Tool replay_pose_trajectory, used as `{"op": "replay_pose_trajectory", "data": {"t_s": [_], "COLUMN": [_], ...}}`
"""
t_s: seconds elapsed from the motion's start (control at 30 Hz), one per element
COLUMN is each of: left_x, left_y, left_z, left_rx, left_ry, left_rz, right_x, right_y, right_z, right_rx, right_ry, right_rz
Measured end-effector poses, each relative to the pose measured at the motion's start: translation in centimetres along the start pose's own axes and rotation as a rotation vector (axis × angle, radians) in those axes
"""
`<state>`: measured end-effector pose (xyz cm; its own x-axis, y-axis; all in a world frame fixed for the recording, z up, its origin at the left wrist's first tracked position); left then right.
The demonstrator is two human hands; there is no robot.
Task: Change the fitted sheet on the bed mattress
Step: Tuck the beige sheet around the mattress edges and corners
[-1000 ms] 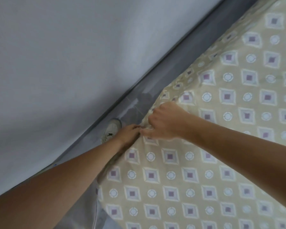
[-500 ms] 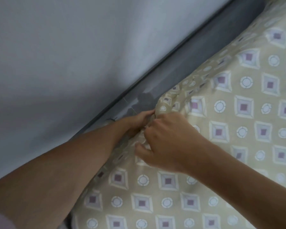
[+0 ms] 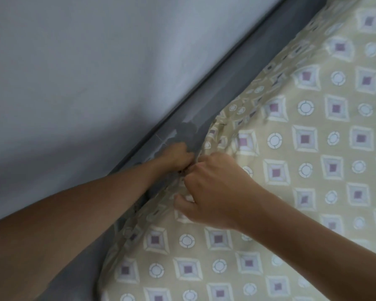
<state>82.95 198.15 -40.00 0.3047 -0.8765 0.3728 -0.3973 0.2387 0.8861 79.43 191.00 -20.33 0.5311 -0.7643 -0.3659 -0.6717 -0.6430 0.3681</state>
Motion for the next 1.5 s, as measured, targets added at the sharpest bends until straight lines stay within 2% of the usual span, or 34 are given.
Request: {"op": "replay_pose_trajectory", "data": {"t_s": [0.07,0.17,0.3,0.43,0.53,0.6,0.7,0.77,0.87,1.07,1.3,1.43,1.5], "left_x": [-0.2,0.8,3.4,6.8,11.6,14.8,16.9,16.9,16.7,16.9,17.3,16.8,17.2], "left_y": [-0.5,-0.5,0.8,1.7,4.0,5.4,6.6,6.3,5.7,5.0,4.0,3.5,3.9], "left_z": [-1.2,-1.8,-2.7,-3.4,-3.1,-2.7,-2.2,-2.1,-2.3,-1.8,-1.2,-1.0,-1.7], "left_rx": [0.064,-0.013,-0.075,-0.047,-0.079,-0.028,0.299,0.426,0.491,0.533,0.523,0.392,0.289], "left_ry": [0.111,0.417,0.538,0.498,0.648,0.473,-0.01,-0.114,-0.204,-0.261,-0.307,-0.182,-0.067], "left_rz": [0.027,0.06,0.043,0.064,0.125,0.218,0.263,0.261,0.283,0.226,0.261,0.257,0.346], "right_x": [0.2,1.3,4.5,13.7,23.6,27.9,29.5,29.3,29.7,30.3,30.9,31.1,31.5], "right_y": [-0.1,-0.6,0.3,2.8,4.3,4.6,3.9,3.7,3.7,3.5,3.7,3.9,4.0], "right_z": [1.1,2.0,1.4,-3.1,-6.5,-7.8,-6.9,-6.2,-6.3,-5.5,-5.2,-5.5,-5.8], "right_rx": [-0.086,-0.086,-0.058,0.106,0.195,0.299,0.368,0.413,0.445,0.453,0.436,0.448,0.462], "right_ry": [0.018,0.013,0.071,0.151,0.24,0.24,0.195,0.181,0.154,0.083,0.013,-0.052,-0.05], "right_rz": [0.0,-0.013,0.046,0.149,0.301,0.365,0.387,0.375,0.372,0.366,0.319,0.31,0.319]}}
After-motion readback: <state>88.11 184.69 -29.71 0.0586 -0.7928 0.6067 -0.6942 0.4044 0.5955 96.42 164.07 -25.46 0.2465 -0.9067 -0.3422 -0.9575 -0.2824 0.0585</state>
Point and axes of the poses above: each hand's wrist, its own y-axis away from the middle knuckle, its own z-axis out of the palm, x = y × z, the point moved 7 cm from there along -y, towards the middle knuckle, and after that the axes turned 7 degrees about -x, right-handed, at the moved point
